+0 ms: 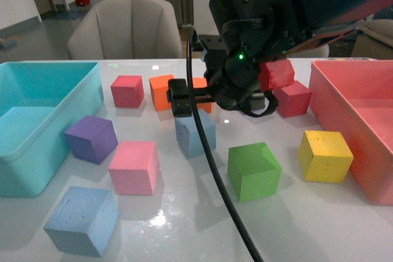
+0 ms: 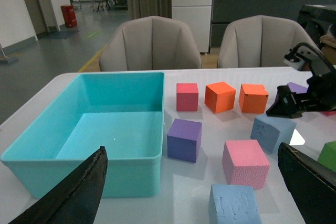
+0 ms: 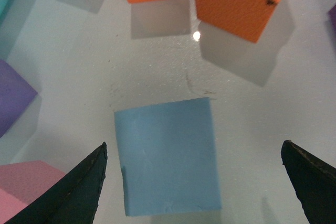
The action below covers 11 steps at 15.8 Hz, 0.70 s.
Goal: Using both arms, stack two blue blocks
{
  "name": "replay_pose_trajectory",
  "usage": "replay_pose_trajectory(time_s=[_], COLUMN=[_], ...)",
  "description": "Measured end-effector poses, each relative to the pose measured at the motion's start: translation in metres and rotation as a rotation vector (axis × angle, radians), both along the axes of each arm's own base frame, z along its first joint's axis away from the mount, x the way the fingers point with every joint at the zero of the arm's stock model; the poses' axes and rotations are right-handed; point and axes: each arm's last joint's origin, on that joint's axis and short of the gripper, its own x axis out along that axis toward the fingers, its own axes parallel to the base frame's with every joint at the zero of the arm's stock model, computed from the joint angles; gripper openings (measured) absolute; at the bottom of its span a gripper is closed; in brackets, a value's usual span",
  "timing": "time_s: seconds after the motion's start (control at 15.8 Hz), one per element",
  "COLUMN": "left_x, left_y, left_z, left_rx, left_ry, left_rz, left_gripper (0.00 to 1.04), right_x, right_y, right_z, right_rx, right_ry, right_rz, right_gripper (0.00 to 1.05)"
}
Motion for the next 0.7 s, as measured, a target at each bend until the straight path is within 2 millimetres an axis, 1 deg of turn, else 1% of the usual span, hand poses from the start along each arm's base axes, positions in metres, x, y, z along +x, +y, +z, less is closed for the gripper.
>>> replay_pose_trajectory(time_s=[0.13, 0.32, 0.44, 0.57, 0.63, 0.7], left_x=[0.000, 0.000, 0.000, 0.000, 0.000, 0.000], left_y=[0.000, 0.000, 0.000, 0.000, 0.000, 0.000], left_z=[0.000, 0.000, 0.000, 0.000, 0.000, 0.000], left_rx=[0.000, 0.000, 0.000, 0.000, 0.000, 0.000], left_ry=[0.000, 0.000, 0.000, 0.000, 0.000, 0.000], left_rz=[0.000, 0.000, 0.000, 0.000, 0.000, 0.000], left_gripper=[0.98, 0.98, 0.98, 0.98, 0.98, 0.98], right_x=[-0.005, -0.028, -0.064, -0.099, -0.128, -0.172], right_y=[-0.008, -0.023, -0.041, -0.058, -0.065, -0.074], right_z=[0.017, 0.043, 0.077, 0.101, 0.108, 0.104], right_rx=[0.003, -0.004, 0.031, 0.057, 0.057, 0.016], right_ry=[-0.070, -0.211, -0.352, -0.463, -0.505, -0.502], right_rz=[-0.034, -0.101, -0.146, -0.178, -0.198, -0.226], right_gripper=[0.98, 0.98, 0.98, 0.98, 0.98, 0.98])
